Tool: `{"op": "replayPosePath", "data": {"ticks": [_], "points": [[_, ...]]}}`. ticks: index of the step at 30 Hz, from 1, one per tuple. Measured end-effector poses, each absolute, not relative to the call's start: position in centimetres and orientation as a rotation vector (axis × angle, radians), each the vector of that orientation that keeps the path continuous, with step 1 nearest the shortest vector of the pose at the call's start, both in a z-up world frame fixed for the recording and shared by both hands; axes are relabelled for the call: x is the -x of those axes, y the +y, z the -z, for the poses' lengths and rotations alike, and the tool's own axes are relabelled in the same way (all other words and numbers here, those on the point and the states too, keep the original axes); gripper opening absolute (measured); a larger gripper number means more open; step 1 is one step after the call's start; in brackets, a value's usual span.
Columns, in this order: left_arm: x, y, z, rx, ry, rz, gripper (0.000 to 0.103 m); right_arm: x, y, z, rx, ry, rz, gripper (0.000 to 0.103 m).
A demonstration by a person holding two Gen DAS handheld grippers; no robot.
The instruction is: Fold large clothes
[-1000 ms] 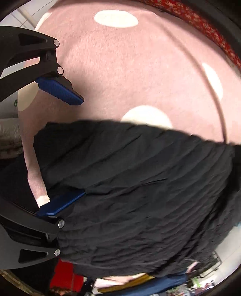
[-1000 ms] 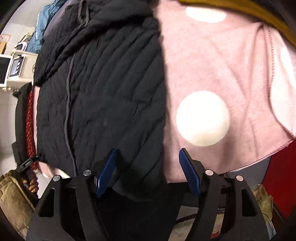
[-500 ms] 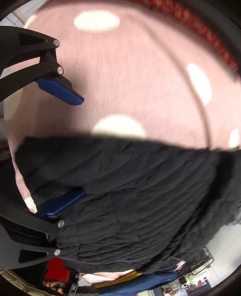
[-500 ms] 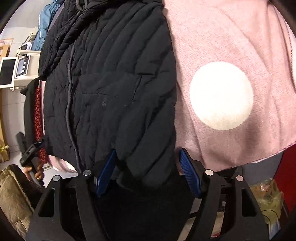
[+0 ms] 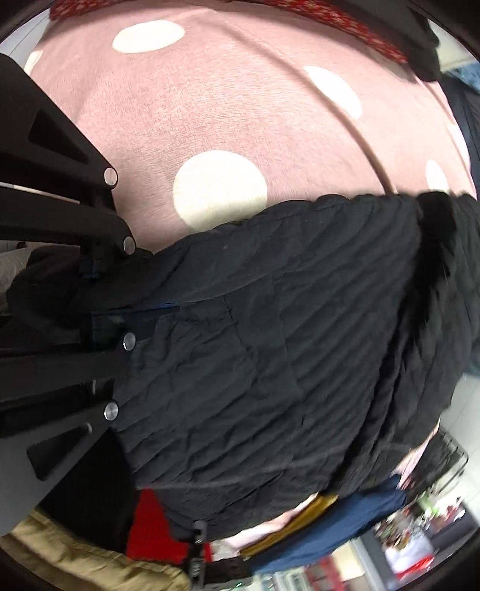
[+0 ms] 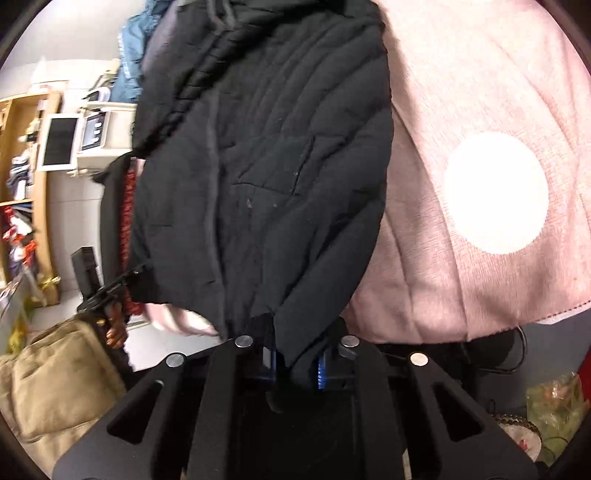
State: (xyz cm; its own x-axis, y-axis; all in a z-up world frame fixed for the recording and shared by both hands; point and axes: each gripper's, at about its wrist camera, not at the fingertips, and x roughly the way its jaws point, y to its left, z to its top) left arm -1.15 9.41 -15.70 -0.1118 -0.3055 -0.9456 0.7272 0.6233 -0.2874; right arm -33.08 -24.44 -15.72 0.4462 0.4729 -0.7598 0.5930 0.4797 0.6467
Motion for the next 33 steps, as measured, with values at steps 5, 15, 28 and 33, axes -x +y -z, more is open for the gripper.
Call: {"op": "replayPosePath", "data": {"ticks": [5,15,28,33], "points": [[2.1,13.7,14.7,-0.374,1.510,0.968,0.008,35.0,-23.7,14.8,-1.110,1.237,0.106,0.013],[3.3,12.5,15.9,-0.330,1.568,0.888,0.008,36.5,-23.8,16.1,-1.230,1.221,0.167,0.012],[-12.8,0.7,8.3,-0.284,1.224,0.789,0.008,18.9,-36.4,8.3,-0.970,0.965,0.238,0.011],[-18.4,-3.0,6.2,-0.206,1.187,0.743,0.008,16.2,-43.5,5.8,-1.108,0.801,0.310,0.011]]}}
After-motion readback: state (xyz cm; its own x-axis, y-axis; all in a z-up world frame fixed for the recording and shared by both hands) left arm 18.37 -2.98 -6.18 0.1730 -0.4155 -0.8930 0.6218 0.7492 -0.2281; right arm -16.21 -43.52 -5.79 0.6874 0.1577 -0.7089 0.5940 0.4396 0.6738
